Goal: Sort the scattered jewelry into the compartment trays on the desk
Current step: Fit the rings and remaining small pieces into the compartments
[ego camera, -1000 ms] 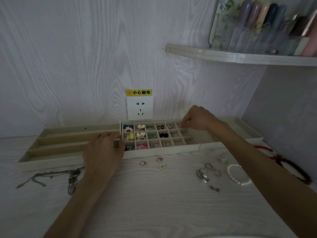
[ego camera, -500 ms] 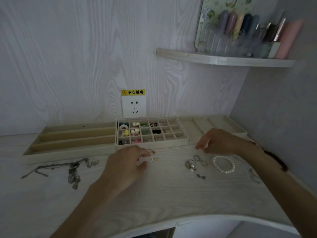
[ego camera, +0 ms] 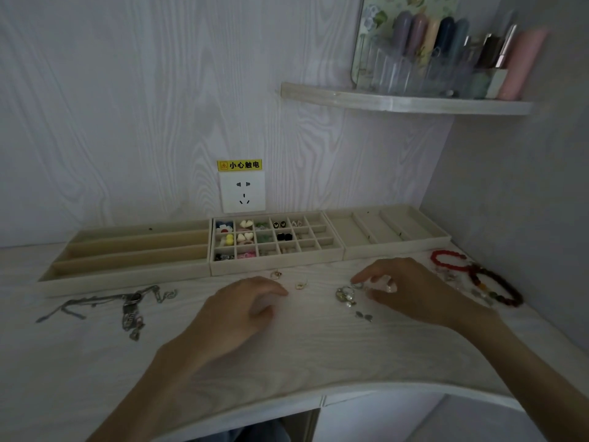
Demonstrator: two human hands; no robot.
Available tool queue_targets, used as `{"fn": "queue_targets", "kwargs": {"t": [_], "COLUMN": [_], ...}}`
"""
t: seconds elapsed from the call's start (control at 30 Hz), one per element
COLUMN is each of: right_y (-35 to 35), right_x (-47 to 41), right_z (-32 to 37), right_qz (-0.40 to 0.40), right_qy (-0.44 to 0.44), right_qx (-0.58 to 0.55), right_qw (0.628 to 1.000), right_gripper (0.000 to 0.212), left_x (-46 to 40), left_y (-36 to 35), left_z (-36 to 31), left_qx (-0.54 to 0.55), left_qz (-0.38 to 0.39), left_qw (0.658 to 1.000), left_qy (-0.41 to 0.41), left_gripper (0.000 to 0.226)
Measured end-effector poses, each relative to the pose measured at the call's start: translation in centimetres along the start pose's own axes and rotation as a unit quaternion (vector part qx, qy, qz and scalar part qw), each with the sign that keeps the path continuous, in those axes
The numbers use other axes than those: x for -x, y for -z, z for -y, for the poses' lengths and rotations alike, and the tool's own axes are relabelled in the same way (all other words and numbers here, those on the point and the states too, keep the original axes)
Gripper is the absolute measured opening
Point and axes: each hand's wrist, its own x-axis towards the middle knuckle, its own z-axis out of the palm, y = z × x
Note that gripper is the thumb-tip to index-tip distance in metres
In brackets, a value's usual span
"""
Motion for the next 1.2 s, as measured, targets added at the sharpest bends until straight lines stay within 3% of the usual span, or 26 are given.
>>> {"fn": "queue_targets", "kwargs": {"t": [0.13, 0.27, 0.33, 0.53, 0.77, 0.93, 1.07, 1.2], "right_y": [0.4, 1.0, 0.8, -1.1, -3.6, -2.9, -3.0, -3.2], "right_x": [0.2, 1.1, 1.4, 1.8, 2.3, 1.0, -0.1, -0.7], "right_z": [0.1, 0.3, 0.2, -0.2, 0.3, 0.7, 1.6, 2.3], "right_qz": [-0.008, 0.109, 0.127, 0.043, 0.006, -0.084, -0.033, -0.047], "right_qy": [-0.011, -0.057, -0.07, -0.056, 0.008, -0.015, -0.024, -0.046], "right_qx": [-0.005, 0.032, 0.042, -0.005, 0.01, -0.013, 0.006, 0.036], "right_qw": [1.0, 0.992, 0.989, 0.997, 1.0, 0.996, 0.999, 0.997], "right_gripper": [0.037, 0.032, 0.028, 0.025, 0.031, 0.016, 0.025, 0.018], "left_x": [0.9, 1.5, 1.6, 1.4, 1.0, -0.3, -2.3, -3.2], "left_y": [1.4, 1.9, 1.8, 0.3, -3.0, -4.5, -5.4, -5.2], "left_z": [1.9, 3.1, 2.9, 0.1, -4.2, -6.1, -5.9, -6.0], "left_qx": [-0.021, -0.049, -0.047, -0.034, -0.06, -0.071, -0.097, -0.089], "left_qz": [-0.067, -0.088, -0.096, -0.063, 0.022, -0.027, -0.084, -0.112], "left_qw": [0.995, 0.988, 0.989, 0.997, 0.996, 0.995, 0.991, 0.989], "left_qy": [0.067, 0.114, 0.105, 0.032, -0.059, -0.067, -0.047, -0.02], "left_gripper": [0.027, 0.028, 0.029, 0.031, 0.045, 0.047, 0.034, 0.026]}}
